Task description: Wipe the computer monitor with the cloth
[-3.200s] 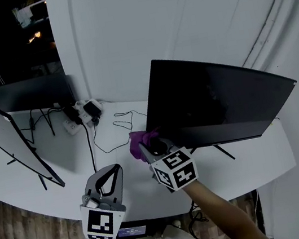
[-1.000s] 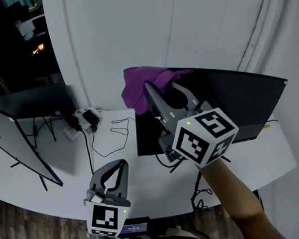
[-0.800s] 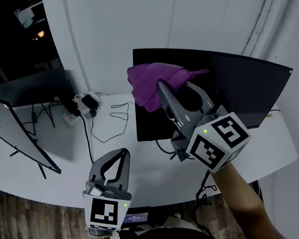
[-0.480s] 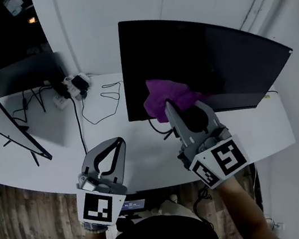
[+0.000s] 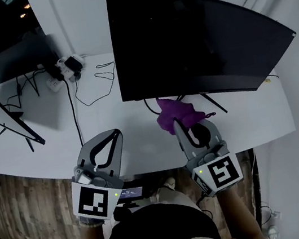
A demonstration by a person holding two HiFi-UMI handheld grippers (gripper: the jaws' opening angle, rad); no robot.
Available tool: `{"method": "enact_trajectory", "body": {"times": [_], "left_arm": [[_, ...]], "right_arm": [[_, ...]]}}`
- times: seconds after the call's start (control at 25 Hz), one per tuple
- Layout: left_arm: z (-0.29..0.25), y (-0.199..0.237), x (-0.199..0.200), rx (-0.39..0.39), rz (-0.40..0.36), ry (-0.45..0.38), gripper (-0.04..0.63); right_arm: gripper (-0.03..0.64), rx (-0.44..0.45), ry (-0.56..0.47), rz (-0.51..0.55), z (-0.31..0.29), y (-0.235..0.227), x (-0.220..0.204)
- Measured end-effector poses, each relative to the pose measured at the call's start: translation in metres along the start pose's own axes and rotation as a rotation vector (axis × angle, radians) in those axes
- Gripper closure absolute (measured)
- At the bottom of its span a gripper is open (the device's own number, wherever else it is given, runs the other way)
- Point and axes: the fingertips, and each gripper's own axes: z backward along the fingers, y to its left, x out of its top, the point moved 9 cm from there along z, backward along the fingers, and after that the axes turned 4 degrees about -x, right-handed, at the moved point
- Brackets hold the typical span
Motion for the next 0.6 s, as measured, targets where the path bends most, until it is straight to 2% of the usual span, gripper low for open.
{"method": "enact_trajectory", "body": {"times": [0.36,0.48,0.6], "left_arm": [[-0.006,-0.014,-0.01,-0.042,-0.008,0.045,0.591],[-0.008,-0.02,-0.011,-0.063,-0.013,0.042,0.591],[-0.01,-0.023,-0.013,-0.098,-0.029,0.051,0.591]], "right_arm": [[0.557,-0.053,0.12,0.035,0.026,-0.001,-0.027],[0.557,-0.062,0.084,0.026,0.029,-0.002,-0.027],[0.557,-0.051,0.107,0.013,0.032,-0.003,-0.032]]}}
